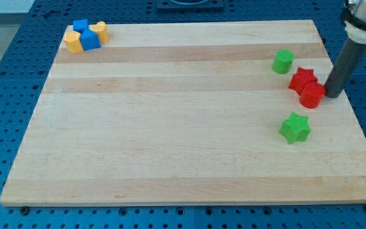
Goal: Move green star below red circle
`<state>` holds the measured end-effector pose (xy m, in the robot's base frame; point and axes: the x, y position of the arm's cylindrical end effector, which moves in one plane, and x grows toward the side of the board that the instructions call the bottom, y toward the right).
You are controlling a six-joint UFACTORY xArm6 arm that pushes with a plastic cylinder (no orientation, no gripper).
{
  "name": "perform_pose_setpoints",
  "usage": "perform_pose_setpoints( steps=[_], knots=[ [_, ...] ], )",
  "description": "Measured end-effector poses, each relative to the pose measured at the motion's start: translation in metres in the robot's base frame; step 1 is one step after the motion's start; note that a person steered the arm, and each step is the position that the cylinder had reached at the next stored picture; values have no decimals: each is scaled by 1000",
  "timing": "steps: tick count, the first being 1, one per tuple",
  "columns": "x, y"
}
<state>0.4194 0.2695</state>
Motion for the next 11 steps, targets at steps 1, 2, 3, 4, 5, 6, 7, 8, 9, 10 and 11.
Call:
perform_pose_setpoints(
  steps=[1, 2, 3, 4, 5, 6, 7, 8, 9, 10, 11],
  knots=[
    [1, 10],
    [6, 11],
    [8, 5],
    [10, 8],
    [36, 29],
    [83, 34],
    [131, 33],
    [172, -5],
    [176, -66],
    [157, -90],
    [130, -91]
  ],
)
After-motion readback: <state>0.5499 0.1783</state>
